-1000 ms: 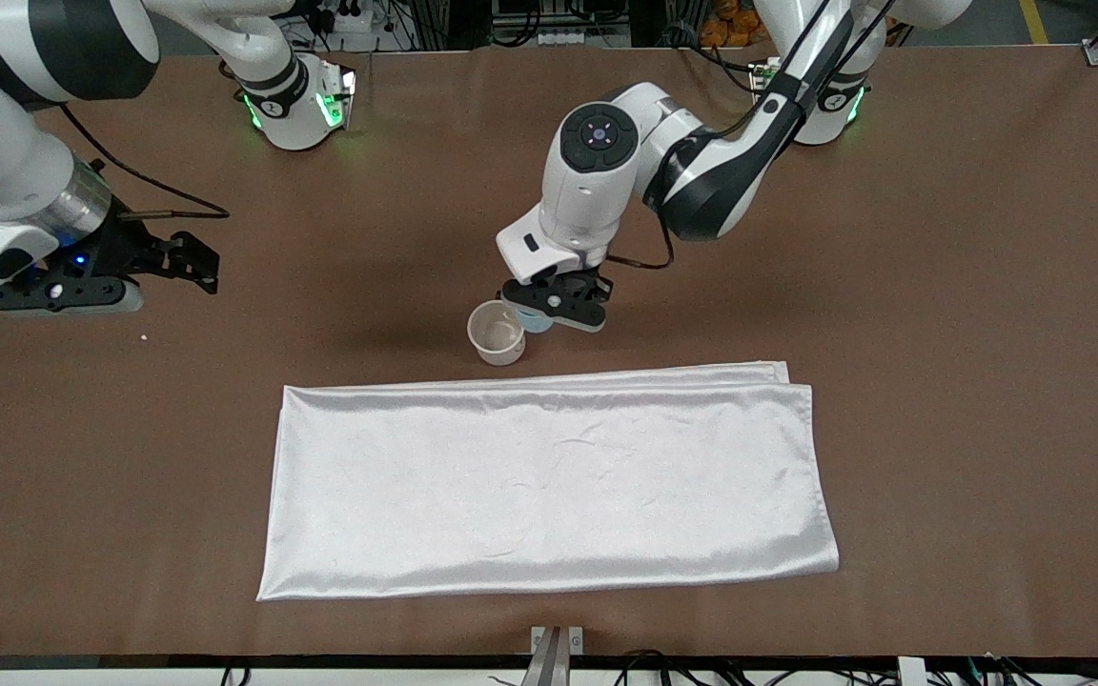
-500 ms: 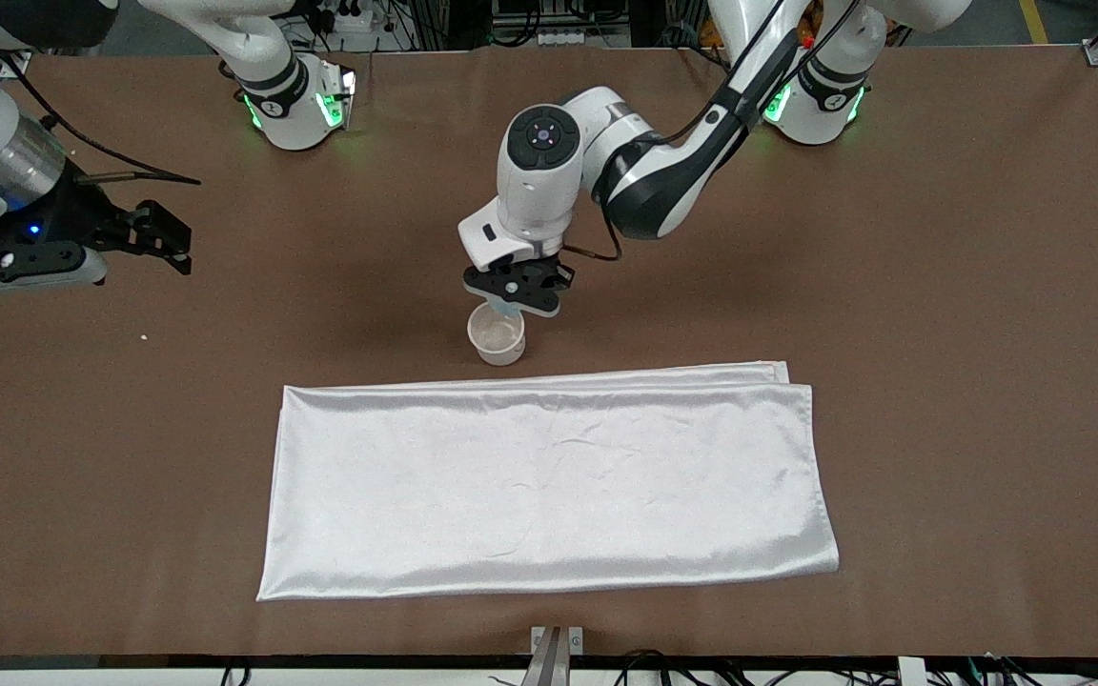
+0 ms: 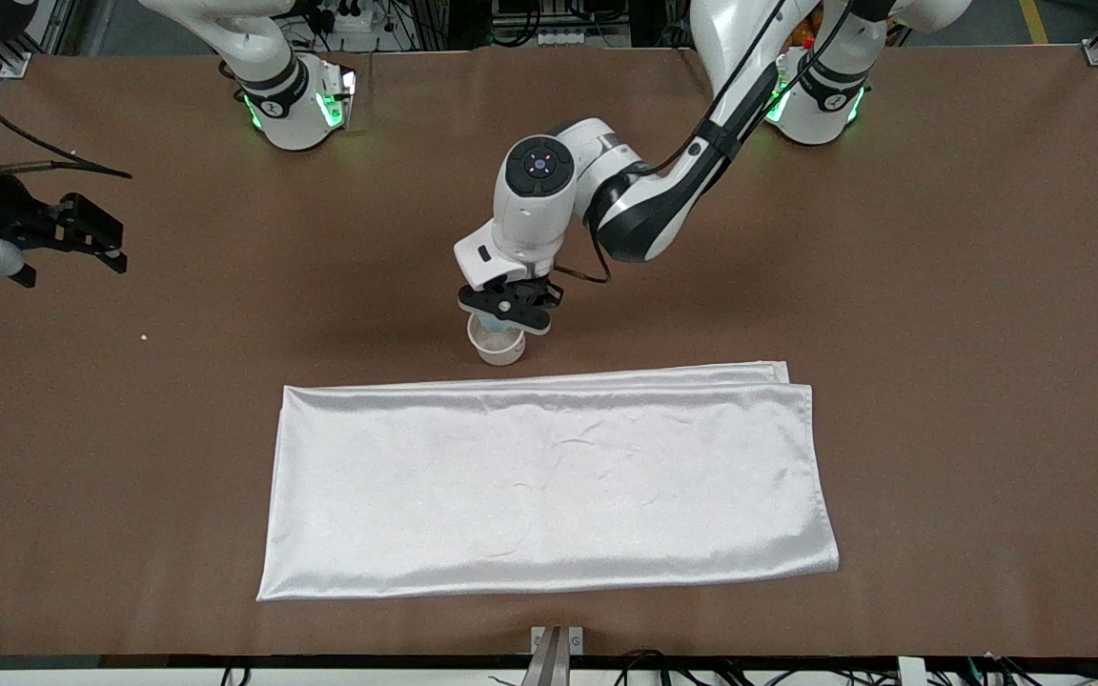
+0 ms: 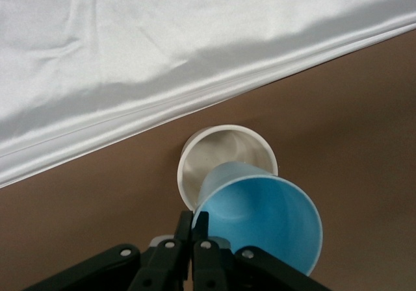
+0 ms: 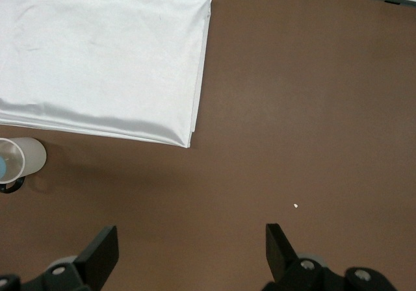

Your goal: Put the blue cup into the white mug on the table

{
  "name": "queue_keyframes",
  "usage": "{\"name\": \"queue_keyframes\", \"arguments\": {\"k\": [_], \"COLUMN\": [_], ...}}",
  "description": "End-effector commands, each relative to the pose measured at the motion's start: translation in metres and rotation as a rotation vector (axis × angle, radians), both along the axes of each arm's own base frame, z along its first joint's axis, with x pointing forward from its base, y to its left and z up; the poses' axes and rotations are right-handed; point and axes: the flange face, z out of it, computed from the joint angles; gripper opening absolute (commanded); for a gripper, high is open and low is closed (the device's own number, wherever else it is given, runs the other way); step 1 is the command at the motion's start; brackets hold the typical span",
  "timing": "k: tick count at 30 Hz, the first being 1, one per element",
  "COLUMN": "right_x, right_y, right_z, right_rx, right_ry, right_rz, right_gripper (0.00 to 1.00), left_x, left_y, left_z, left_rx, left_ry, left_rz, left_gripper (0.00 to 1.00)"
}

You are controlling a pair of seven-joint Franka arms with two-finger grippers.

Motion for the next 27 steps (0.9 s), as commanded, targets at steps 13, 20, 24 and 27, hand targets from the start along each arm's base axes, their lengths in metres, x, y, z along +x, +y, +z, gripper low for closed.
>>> {"name": "queue_keyframes", "arguments": {"k": [13,20,24,27], "right_x": [-0.001,0.001,0.002,0.002], "right_y": [-0.014,-0.019,-0.021,-0.021], "right_z": [0.010,0.004,0.000,0.000], "right_rx": [0.070,0.092,0.092,0.092], "right_ry": [0.021,0.031,0.035,0.035], "right_rz": [-0.090,-0.115,-0.118,-0.118], "right_gripper": [1.00,1.00,1.00,1.00], "left_x": [0.006,0.006,0.006,0.009], "left_y": [-0.006,-0.005,-0.005,-0.002], "left_z": [-0.018,-0.019,-0.017,-0.005], "left_rx": [0.006,0.010,0.010,0.009], "left_ry": [-0.012,-0.017,-0.019,-0.030], "left_rz": [0.015,0.013,0.016,0.016], "left_gripper": [0.15,1.00,1.00,1.00]}}
